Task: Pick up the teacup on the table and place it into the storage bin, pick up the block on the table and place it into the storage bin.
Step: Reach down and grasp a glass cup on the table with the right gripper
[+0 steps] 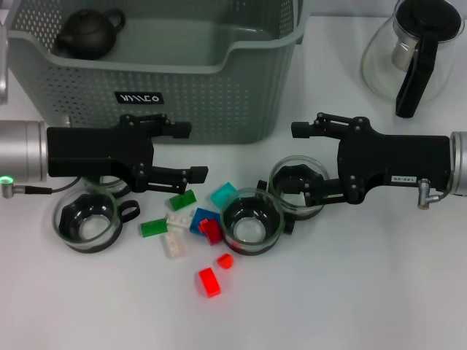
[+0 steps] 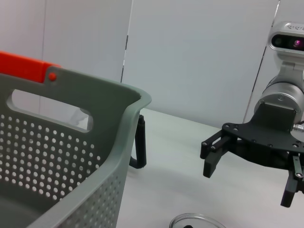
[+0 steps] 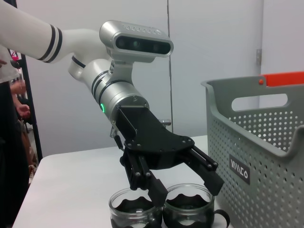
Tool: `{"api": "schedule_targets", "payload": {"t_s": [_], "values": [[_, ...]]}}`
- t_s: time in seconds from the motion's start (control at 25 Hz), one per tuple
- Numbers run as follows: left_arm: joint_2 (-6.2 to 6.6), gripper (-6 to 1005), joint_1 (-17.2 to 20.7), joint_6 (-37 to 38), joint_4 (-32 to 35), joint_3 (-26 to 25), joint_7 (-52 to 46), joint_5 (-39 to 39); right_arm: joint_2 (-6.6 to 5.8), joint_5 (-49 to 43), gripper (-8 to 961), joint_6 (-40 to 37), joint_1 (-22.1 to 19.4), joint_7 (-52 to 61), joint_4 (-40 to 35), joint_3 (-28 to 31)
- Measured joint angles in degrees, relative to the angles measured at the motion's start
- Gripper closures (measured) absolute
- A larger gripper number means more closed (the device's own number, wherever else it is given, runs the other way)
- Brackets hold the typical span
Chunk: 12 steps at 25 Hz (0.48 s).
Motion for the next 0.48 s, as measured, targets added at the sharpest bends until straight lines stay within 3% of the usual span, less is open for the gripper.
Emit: {"api": "schedule_targets", "payload": {"t_s": [0.48], "values": [[0.05, 123, 0.2, 0.2, -0.1, 0.5, -0.2, 0.0, 0.09, -0.2, 13, 0.0, -0.1, 0.0, 0.0, -0.3]]}}
